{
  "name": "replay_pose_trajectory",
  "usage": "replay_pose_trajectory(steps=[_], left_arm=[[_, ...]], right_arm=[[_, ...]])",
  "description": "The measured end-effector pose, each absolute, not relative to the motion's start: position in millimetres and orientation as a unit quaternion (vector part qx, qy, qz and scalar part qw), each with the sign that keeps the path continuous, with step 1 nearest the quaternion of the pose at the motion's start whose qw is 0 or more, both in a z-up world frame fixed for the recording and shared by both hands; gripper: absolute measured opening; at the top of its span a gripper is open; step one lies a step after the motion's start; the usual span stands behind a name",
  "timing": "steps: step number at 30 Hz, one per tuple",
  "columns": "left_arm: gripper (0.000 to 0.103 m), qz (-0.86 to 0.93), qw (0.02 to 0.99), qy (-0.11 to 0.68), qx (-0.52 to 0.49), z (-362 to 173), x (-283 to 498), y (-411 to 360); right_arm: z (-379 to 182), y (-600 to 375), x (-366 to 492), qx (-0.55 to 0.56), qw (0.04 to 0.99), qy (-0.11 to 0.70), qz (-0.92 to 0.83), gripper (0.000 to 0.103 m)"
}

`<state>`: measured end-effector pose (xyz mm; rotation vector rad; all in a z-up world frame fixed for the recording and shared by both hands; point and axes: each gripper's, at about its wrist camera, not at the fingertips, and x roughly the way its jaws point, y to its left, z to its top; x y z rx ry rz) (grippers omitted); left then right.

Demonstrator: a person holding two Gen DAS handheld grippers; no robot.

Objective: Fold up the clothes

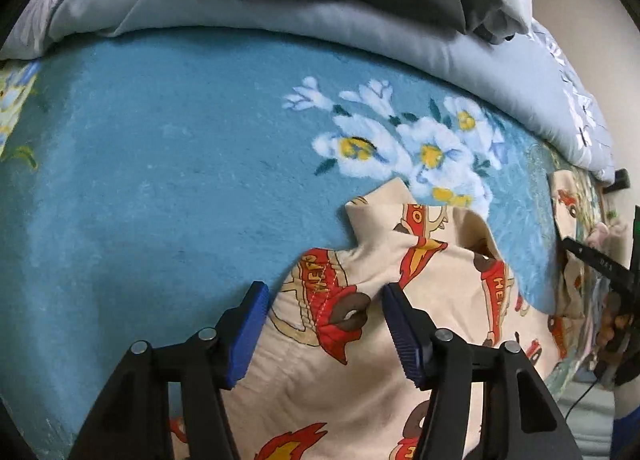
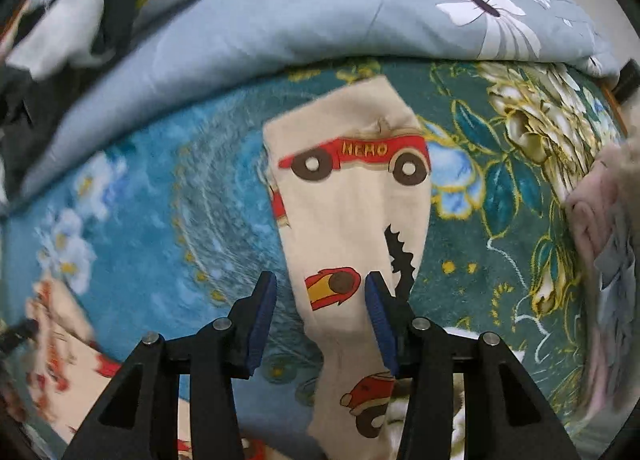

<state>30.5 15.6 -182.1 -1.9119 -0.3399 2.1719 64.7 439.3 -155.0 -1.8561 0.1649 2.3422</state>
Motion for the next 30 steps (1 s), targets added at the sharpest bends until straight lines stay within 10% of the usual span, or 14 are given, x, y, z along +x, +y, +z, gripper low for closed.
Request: replay_pose_trajectory(steps=[5,30], left_arm=[[0.02,0.745,0.09,-0.15,-0.644,-178.8,37.4,14.7],[0.013,0.86,0.078,-0.251,-0.438,-21.3,192.1,-107.3]], right_arm=[[-159.5,455.9,73.9,-0.635,0.134,0.089,0.755,0.005],[-5.6,474.1,177.8,-0.468,0.138,0.309,0.816,0.004]])
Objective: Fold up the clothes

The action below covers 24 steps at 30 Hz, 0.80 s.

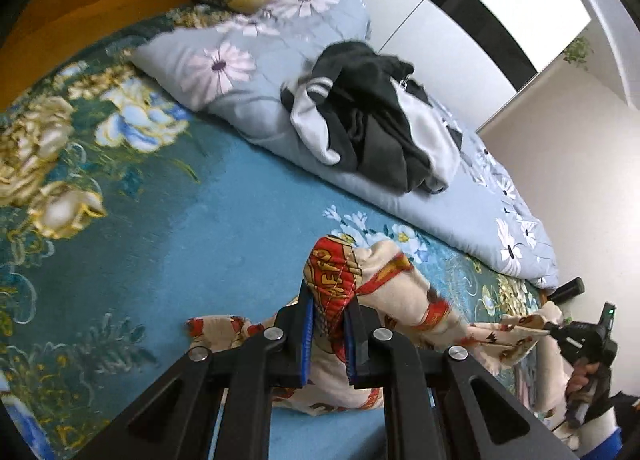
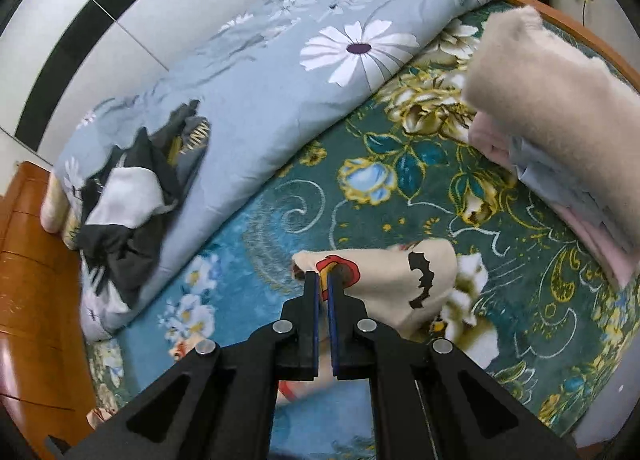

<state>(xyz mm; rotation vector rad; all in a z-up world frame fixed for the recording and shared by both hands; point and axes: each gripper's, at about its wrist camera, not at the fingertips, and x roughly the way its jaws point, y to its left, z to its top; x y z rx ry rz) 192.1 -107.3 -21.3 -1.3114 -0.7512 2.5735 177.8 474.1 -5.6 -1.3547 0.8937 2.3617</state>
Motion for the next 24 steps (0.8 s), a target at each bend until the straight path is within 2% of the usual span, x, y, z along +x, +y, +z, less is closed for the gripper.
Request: replay_pose_trajectory(steps=[11,17,21,24], left_arm=[[0.013,0.916,0.08,-0.235,-0.316,71.7,256.9,-132.8],[0.013,0.913,0.051,-0.233,-0.331,63.5,310.6,-150.5],[0.013,0.911,0.034,-0.218,-0.348,47.2,282.2,-155.4],[0.013,0.894,0.022,-0.238,-0.379,18.2,240.6,-161.6]], right_arm=[[71.8,466.7,207.4,-0.38,0.084,0.308,0.868,0.004],[81.7,481.0,258.5,-0.346,0.074,0.33,0.875,0.004],[80.7,487.6,251.6,-0.348,0.076,0.334,0.872,0.004],[65.2,484.5,226.4,-0.368,0.079,0.325,0.868,0.004]])
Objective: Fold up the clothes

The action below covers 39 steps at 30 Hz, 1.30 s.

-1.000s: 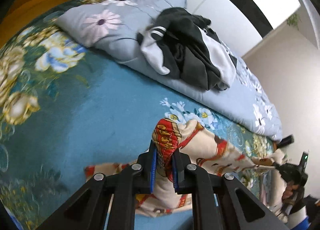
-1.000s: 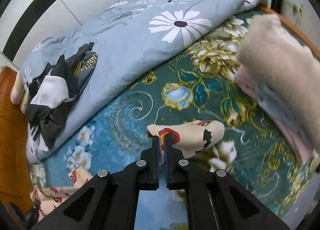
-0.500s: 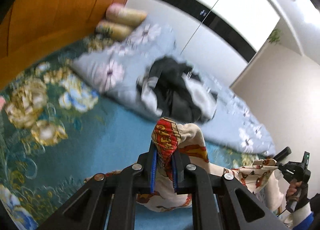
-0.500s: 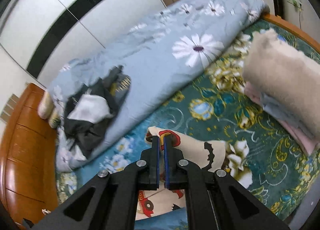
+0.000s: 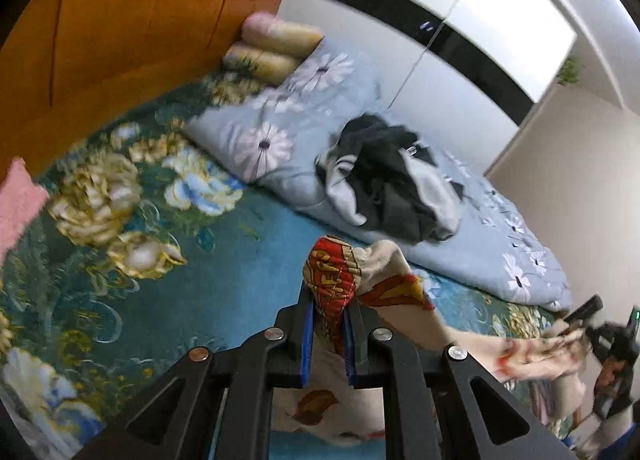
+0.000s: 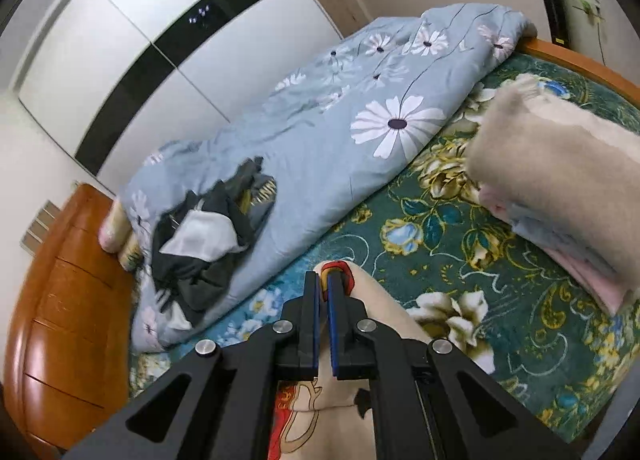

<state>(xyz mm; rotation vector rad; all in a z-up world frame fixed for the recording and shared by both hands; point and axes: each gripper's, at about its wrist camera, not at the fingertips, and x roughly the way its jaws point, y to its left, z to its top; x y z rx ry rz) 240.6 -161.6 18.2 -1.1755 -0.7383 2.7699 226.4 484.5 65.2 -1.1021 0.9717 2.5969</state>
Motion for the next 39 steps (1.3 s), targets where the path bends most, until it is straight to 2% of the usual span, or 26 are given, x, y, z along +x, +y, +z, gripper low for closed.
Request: replay_pose_trajectory(steps=[6,10,17,25,27,28,29,31,34,36,39], left_arm=[[0.013,0.856,-0.021,-0.257,-0.448,-48.1,162.6,-165.5],[0.013,0.852,-0.027,-0.234,-0.467,-61.2,118.6,-161.7],[0.013,0.847,-0.056,-0.209,-0.485,-82.2,23.2,-160.9],[0.014,0.793,-0.122,-0.217,-0.556,-153.5,-37.9,-170.1],[0.017,0.791,-0.12,-0.214,-0.561,-157.2,-38.8,-168.6],[0.024,0.789,-0.116,-0.219,-0.562,-157.1,-36.5,-168.8],[0.029,0.787,-0.11,-0.228,-0.563,-156.4,-33.1,-169.5],[0.047,0.782,-0.094,-0.254,-0.561,-154.1,-19.5,-173.4],[0.052,0.782,-0.09,-0.277,-0.551,-146.7,18.1,-182.8],[0.055,0.781,-0.1,-0.287,-0.545,-144.0,49.3,-190.8],[0.055,0.764,-0.123,-0.322,-0.545,-150.5,95.8,-204.3]], right_arm=[[5.9,483.2,178.2,-0.417,0.098,0.339,0.837,0.004],[-33.1,487.4,146.9,-0.448,0.115,0.352,0.814,0.004],[-57.7,489.0,56.0,-0.462,0.109,0.342,0.811,0.004],[-112.2,454.0,-33.6,-0.521,0.082,0.3,0.795,0.005],[-118.0,446.1,-39.9,-0.534,0.061,0.281,0.795,0.007],[-118.9,443.4,-40.9,-0.537,0.048,0.273,0.797,0.014],[-116.1,443.8,-37.6,-0.532,0.035,0.267,0.803,0.031],[-106.9,454.2,-22.1,-0.512,0.032,0.266,0.816,0.04],[-104.0,488.9,13.3,-0.491,0.059,0.287,0.821,0.04],[-115.2,516.2,40.4,-0.491,0.109,0.302,0.81,0.04],[-148.2,543.7,65.9,-0.496,0.133,0.382,0.768,0.04]])
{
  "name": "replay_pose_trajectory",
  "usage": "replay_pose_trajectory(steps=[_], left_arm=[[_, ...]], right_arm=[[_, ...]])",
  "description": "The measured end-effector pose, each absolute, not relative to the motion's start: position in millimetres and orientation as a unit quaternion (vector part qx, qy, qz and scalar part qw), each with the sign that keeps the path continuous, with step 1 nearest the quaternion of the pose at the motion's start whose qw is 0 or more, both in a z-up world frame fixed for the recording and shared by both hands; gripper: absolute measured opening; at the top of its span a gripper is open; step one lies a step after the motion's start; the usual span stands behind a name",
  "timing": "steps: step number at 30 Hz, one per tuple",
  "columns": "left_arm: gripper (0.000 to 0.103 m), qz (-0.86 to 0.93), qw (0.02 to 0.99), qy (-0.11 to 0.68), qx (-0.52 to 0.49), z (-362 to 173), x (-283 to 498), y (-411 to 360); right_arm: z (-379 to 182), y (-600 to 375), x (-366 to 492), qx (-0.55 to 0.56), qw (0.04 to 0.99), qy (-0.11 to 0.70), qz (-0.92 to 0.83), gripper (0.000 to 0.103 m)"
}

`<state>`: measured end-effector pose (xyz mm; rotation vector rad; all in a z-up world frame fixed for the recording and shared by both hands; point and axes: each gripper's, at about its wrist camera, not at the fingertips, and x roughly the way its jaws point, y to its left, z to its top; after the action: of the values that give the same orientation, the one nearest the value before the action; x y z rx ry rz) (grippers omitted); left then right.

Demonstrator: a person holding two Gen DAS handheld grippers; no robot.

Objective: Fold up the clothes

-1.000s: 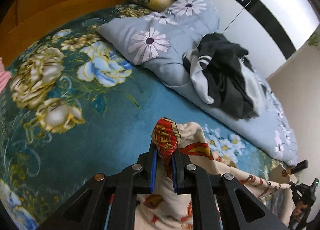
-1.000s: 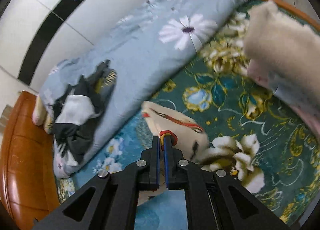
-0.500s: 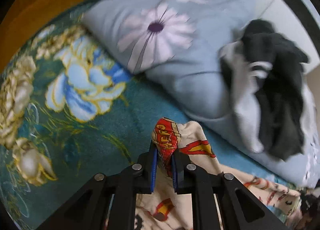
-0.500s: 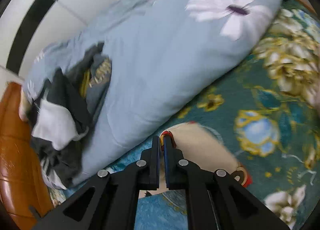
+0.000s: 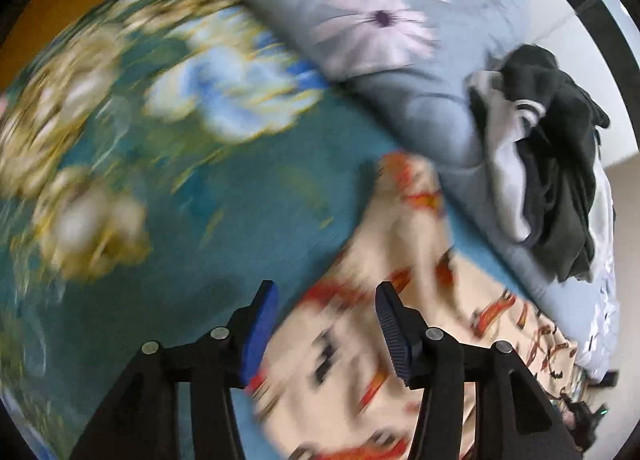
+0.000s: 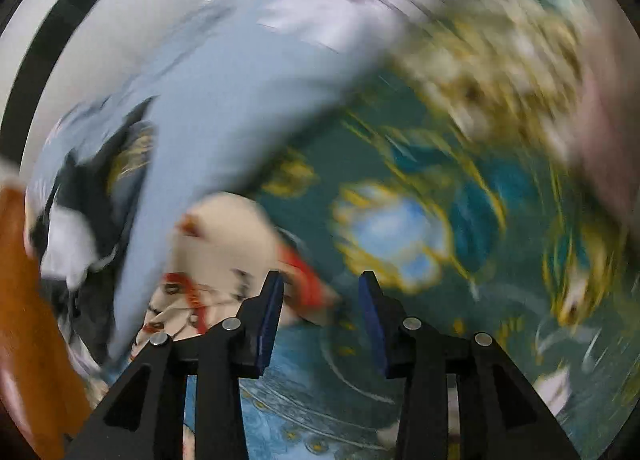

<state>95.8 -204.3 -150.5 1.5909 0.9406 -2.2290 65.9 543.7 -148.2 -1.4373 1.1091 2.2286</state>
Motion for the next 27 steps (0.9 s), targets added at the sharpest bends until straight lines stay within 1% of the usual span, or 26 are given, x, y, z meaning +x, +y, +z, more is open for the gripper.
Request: replay_pose_trajectory(steps=[2,5,6,7,8,9,11,14,17,19,23,24,25,26,27], left_arm=[[0.055,-0.748,0.14,0.352,0.545,-156.6,127.0,-213.6],[0.055,-0.721,0.158,0.409,0.536,-168.0,169.0,-225.8],[0.055,-0.71,0.161,0.43,0.533,-173.3,179.8,-228.9],[0.056,-0.701,0.16,0.447,0.533,-177.8,186.8,-228.9],[0.056,-0.691,0.157,0.461,0.534,-181.5,192.1,-227.4],[0.056,-0.686,0.153,0.472,0.532,-183.9,195.2,-225.4],[0.056,-0.688,0.14,0.476,0.529,-185.6,195.9,-219.8],[0.056,-0.697,0.127,0.465,0.531,-185.0,184.0,-210.0],[0.056,-0.707,0.12,0.451,0.531,-185.0,166.8,-202.4],[0.056,-0.709,0.121,0.439,0.538,-188.1,156.6,-196.1],[0.056,-0.722,0.126,0.403,0.548,-188.5,146.7,-180.8],[0.055,-0.726,0.126,0.397,0.547,-188.0,145.8,-178.0],[0.054,-0.728,0.126,0.397,0.544,-187.6,146.2,-176.6],[0.054,-0.729,0.126,0.399,0.542,-187.5,146.8,-175.5],[0.053,-0.73,0.128,0.403,0.537,-187.3,147.5,-174.2]], right_arm=[[-166.0,552.9,76.5,-0.478,0.128,0.453,0.742,0.04],[-176.3,551.1,78.3,-0.438,0.11,0.533,0.716,0.04],[-177.4,547.8,73.2,-0.44,0.11,0.541,0.708,0.04],[-178.1,544.3,68.1,-0.443,0.109,0.548,0.702,0.037],[-174.8,539.2,62.1,-0.453,0.113,0.537,0.703,0.029],[-171.6,534.2,56.2,-0.463,0.117,0.526,0.704,0.008],[-157.2,524.5,43.9,-0.475,0.122,0.489,0.721,0.007],[-107.7,510.9,29.1,-0.457,0.113,0.395,0.789,0.007],[-55.4,502.8,21.0,-0.41,0.126,0.296,0.853,0.007],[-40.9,501.7,8.9,-0.397,0.151,0.242,0.873,0.007],[-71.4,507.3,-12.8,-0.475,0.163,0.213,0.838,0.011],[-72.8,505.4,-9.1,-0.478,0.161,0.209,0.838,0.014],[-68.9,502.5,-0.4,-0.47,0.168,0.203,0.842,0.027],[-65.3,499.0,8.3,-0.462,0.174,0.197,0.847,0.036],[-63.8,489.9,16.5,-0.461,0.165,0.199,0.849,0.037]])
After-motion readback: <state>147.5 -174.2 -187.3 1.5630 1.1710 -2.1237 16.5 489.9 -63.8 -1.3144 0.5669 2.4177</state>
